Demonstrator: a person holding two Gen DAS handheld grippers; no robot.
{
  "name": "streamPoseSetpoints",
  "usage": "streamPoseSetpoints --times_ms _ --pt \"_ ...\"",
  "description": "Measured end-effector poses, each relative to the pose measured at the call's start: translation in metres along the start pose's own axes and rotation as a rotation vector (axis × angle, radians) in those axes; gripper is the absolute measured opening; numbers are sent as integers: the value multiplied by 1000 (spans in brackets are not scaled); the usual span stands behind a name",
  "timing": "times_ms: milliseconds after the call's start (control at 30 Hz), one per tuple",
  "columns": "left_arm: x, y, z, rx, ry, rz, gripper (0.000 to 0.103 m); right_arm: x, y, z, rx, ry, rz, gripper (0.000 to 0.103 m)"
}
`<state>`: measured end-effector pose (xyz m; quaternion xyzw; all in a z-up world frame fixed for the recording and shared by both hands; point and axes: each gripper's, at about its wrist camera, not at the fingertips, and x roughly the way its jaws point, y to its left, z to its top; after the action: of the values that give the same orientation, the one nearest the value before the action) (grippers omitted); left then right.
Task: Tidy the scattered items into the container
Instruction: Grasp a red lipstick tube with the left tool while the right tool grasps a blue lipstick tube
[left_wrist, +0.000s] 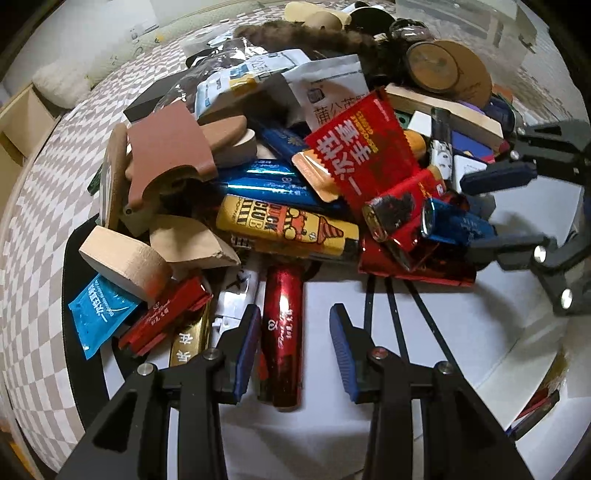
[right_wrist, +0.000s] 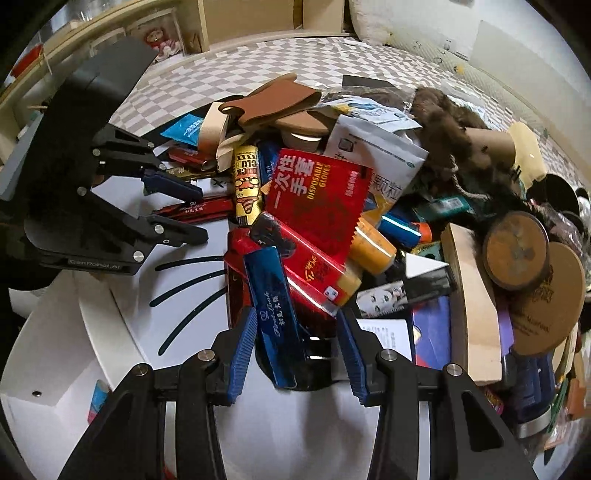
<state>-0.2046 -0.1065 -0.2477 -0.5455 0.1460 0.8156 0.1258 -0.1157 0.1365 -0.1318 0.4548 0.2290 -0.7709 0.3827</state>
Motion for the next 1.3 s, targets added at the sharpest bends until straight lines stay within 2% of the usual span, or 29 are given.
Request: streamPoseSetpoints --times_ms 133,167,300,333,400,433,567,833,1067,1300 --pt "7 19 7 -11 6 -1 38 1 7 0 -24 0 -14 43" --pt "9 26 9 -19 10 -4 38 1 9 0 -29 -1 -19 38" --pt "21 50 22 -42 22 -22 38 0 16 -2 -60 4 -48 28" --pt "23 55 24 -45 24 -27 34 0 17 -2 -62 7 -56 25" --pt "23 62 25 -47 26 -46 24 1 18 -2 -54 10 -61 25" --pt "26 64 27 -50 28 -56 23 1 18 -2 -46 11 -62 25" --pt "33 81 32 -41 30 -62 23 2 16 -3 -15 18 -62 24" --pt "68 116 64 -24 31 -69 23 -4 8 -6 80 34 -37 23" --pt "82 137 78 24 28 -22 23 -19 -10 -8 195 18 -16 23" --pt "86 151 91 -31 38 -26 22 -39 -32 -11 294 -8 -37 23"
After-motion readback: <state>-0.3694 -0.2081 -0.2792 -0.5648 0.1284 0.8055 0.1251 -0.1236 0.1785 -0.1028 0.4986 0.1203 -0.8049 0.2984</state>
